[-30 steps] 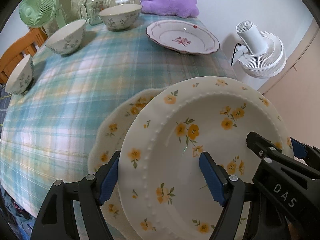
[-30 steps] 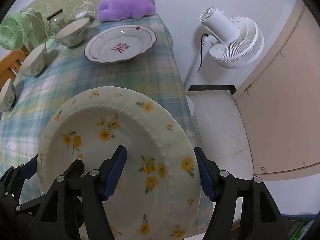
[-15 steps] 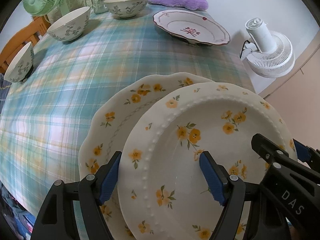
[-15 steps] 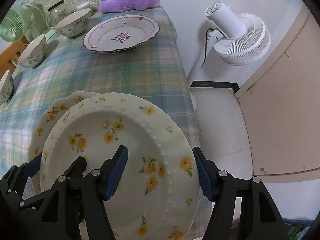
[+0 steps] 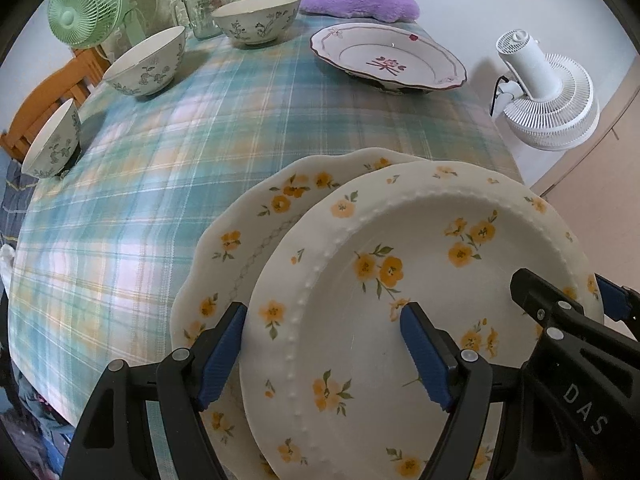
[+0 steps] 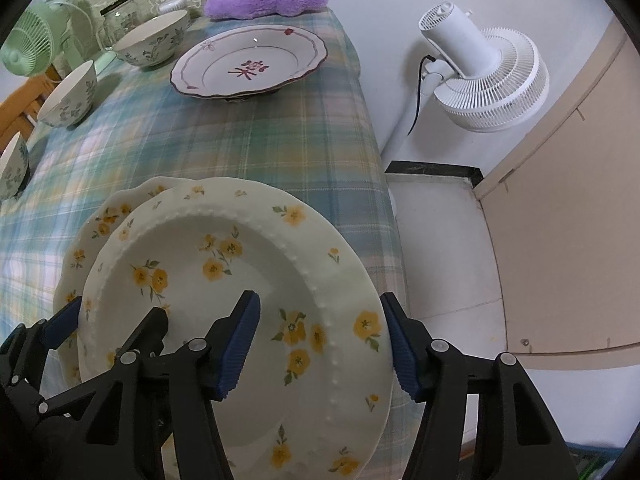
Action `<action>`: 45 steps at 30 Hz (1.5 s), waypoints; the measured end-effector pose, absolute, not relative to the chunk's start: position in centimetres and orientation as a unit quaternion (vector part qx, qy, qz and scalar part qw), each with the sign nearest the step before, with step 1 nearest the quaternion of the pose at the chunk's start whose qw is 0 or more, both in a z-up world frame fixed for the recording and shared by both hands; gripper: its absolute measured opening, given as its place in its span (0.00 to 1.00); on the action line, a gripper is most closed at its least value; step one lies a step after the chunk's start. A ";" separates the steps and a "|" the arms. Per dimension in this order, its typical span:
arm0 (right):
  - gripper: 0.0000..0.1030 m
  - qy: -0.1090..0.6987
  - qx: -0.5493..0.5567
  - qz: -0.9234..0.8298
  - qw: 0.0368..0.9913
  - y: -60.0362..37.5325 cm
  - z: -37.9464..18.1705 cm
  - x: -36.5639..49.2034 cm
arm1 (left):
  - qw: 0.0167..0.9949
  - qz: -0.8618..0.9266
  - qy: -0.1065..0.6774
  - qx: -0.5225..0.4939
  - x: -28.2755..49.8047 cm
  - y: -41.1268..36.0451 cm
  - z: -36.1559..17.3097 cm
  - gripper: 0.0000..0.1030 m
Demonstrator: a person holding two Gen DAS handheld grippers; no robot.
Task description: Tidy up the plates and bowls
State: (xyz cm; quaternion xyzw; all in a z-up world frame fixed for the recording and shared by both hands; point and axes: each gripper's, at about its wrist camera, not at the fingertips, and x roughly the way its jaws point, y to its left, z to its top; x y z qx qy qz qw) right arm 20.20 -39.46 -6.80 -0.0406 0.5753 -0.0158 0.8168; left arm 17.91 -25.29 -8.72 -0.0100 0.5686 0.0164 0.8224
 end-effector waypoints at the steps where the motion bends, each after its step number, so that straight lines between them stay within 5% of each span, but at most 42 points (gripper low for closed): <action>1: 0.62 0.576 -0.040 -0.014 0.816 -39.5 -6.8 20.2 | 0.823 0.017 0.568 -0.005 17.9 -25.4 -8.7 0.78; 8: 0.62 0.589 -0.044 -0.028 0.807 -40.9 -6.1 19.4 | 0.823 0.006 0.568 0.010 17.8 -25.5 -8.3 0.76; 12: 0.40 0.592 -0.033 -0.001 0.805 -40.9 -6.1 19.2 | 0.826 -0.009 0.563 0.021 17.2 -25.7 -7.6 0.77; 45: 0.49 0.591 -0.029 0.022 0.806 -38.2 -8.3 21.0 | 0.830 0.012 0.556 0.036 17.0 -24.8 -7.2 0.78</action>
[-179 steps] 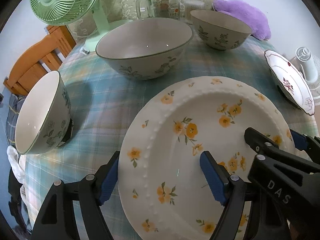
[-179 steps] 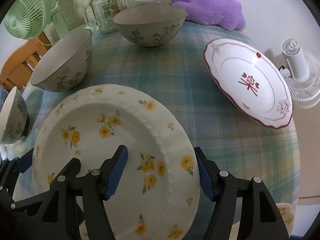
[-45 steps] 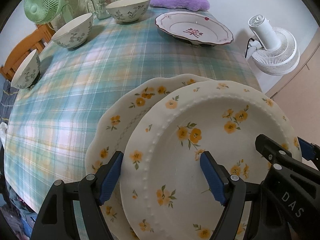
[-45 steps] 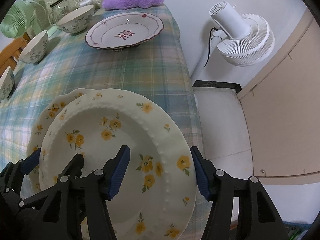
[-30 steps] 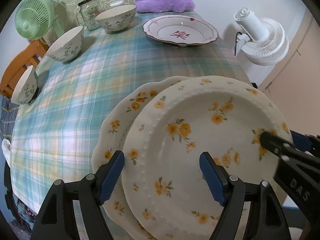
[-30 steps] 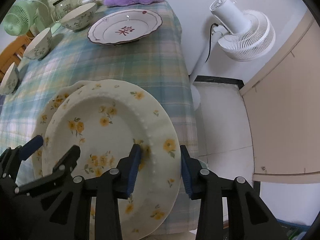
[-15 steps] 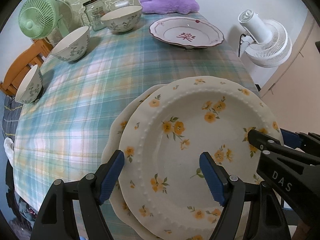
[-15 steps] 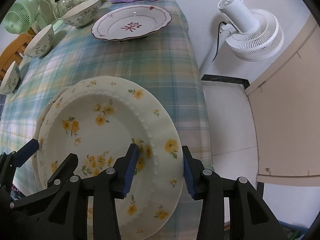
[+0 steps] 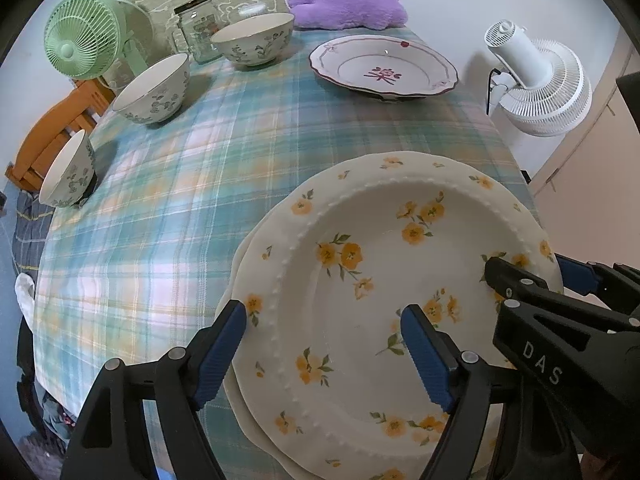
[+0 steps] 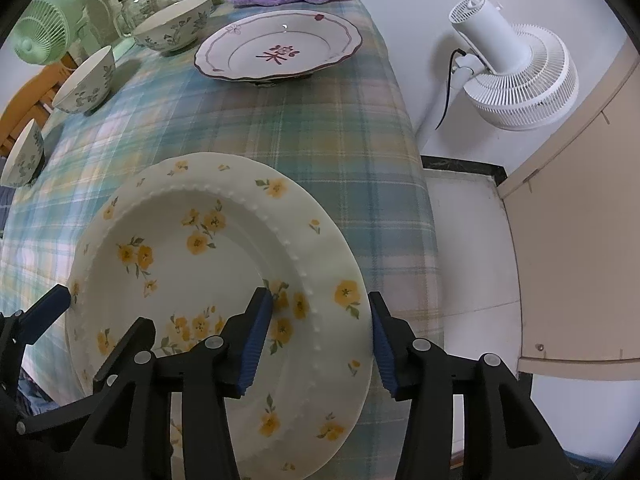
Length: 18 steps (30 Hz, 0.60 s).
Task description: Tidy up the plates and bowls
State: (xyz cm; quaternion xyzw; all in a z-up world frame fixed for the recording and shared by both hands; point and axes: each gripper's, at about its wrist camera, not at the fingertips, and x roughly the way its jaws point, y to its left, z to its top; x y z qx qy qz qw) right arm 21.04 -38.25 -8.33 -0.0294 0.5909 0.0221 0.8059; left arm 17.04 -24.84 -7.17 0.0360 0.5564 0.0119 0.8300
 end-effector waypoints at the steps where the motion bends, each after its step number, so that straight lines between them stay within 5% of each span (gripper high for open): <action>1: 0.50 0.592 -0.029 0.022 0.805 -38.3 -8.3 21.0 | 0.830 0.011 0.557 0.036 17.0 -24.8 -7.1 0.79; 18: 0.69 0.541 -0.011 -0.015 0.841 -35.6 -2.5 17.8 | 0.846 -0.053 0.530 0.024 16.1 -21.3 -3.1 0.83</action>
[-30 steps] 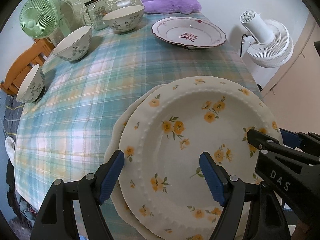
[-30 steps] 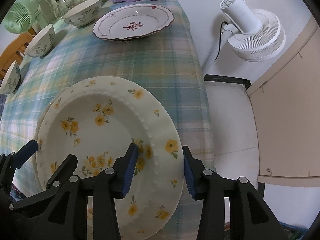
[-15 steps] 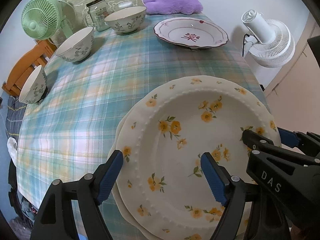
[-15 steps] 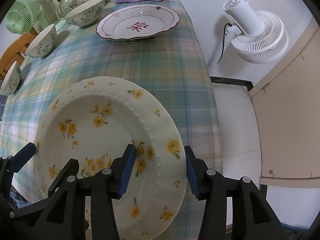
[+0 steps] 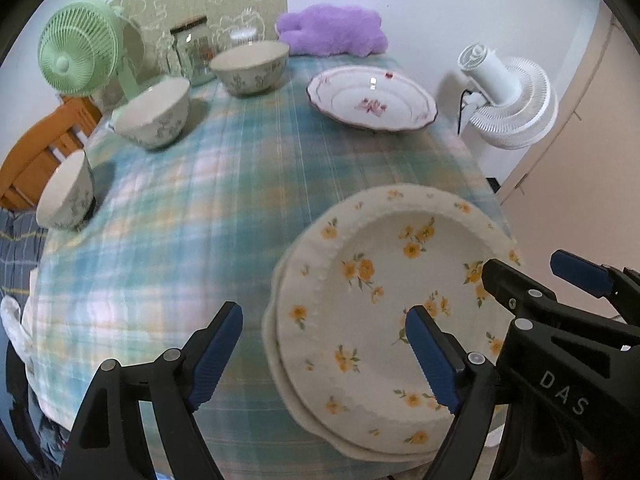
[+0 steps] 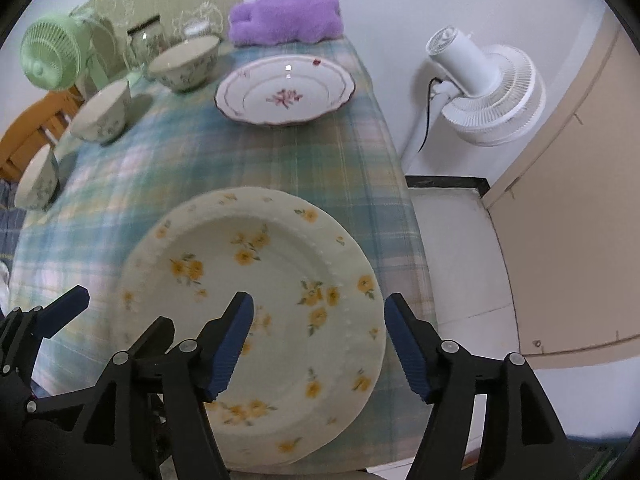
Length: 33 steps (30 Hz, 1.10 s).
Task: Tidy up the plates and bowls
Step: 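Move both grippers toward the white red-rimmed plate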
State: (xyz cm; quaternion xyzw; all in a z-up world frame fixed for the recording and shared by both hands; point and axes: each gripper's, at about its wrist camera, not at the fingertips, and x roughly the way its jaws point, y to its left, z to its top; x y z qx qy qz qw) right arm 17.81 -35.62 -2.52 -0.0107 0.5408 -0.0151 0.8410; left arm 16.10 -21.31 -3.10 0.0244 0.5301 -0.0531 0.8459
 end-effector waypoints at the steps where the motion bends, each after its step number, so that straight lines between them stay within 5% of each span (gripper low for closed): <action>1: 0.69 0.537 -0.004 -0.019 0.843 -35.4 -2.0 17.7 | 0.848 -0.058 0.526 0.022 16.2 -20.9 -2.5 0.83; 16: 0.69 0.471 0.026 -0.020 0.882 -34.1 2.5 22.2 | 0.882 -0.074 0.466 0.023 21.7 -20.6 1.5 0.84; 33: 0.69 0.462 0.002 0.026 0.886 -36.8 1.2 35.3 | 0.889 -0.010 0.459 0.006 32.6 -24.0 0.2 0.82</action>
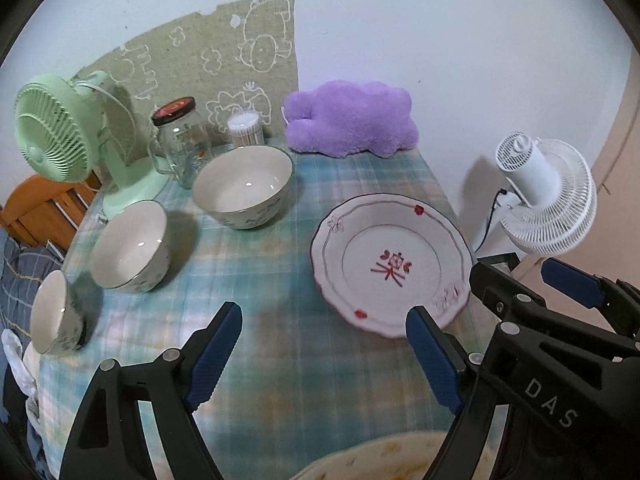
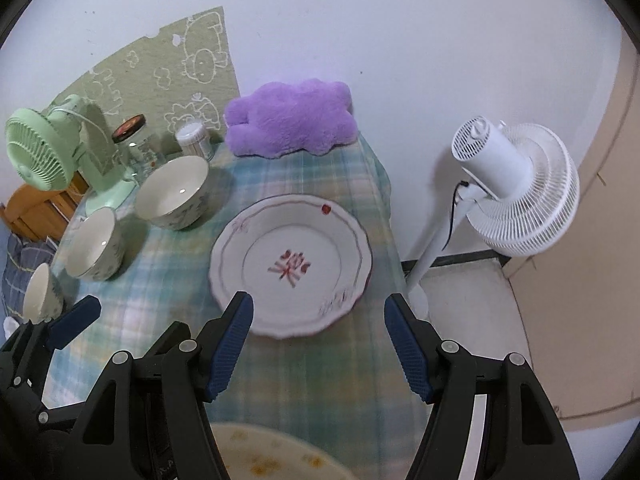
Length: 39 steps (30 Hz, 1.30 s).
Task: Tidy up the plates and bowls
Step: 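Move both grippers toward the white red-rimmed plate, then grasp the rim of the white red-rimmed plate with both grippers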
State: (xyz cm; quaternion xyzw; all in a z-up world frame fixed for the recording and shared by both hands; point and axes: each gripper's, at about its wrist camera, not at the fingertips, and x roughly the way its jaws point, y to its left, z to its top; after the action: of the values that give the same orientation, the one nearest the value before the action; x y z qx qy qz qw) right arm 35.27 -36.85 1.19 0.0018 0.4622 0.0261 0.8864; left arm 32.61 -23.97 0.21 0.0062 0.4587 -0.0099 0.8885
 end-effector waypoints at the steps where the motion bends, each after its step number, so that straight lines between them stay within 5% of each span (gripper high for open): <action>1: 0.69 0.464 -0.001 0.028 0.885 -36.9 1.0 35.8 | 0.888 -0.011 0.460 0.004 33.4 -24.1 -0.1 0.81; 30: 0.69 0.517 0.000 0.026 0.855 -38.8 -8.7 46.7 | 0.856 0.013 0.516 0.017 43.3 -26.6 -9.3 0.70; 39: 0.59 0.525 0.000 0.028 0.851 -38.6 -9.2 47.0 | 0.853 0.015 0.521 0.021 43.6 -26.6 -9.6 0.65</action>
State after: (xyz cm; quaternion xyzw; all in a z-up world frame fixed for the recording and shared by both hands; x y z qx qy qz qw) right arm 46.96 -38.58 -9.22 0.0003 0.5246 0.0282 0.8509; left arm 43.64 -26.57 -9.56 0.0208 0.5210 0.0152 0.8532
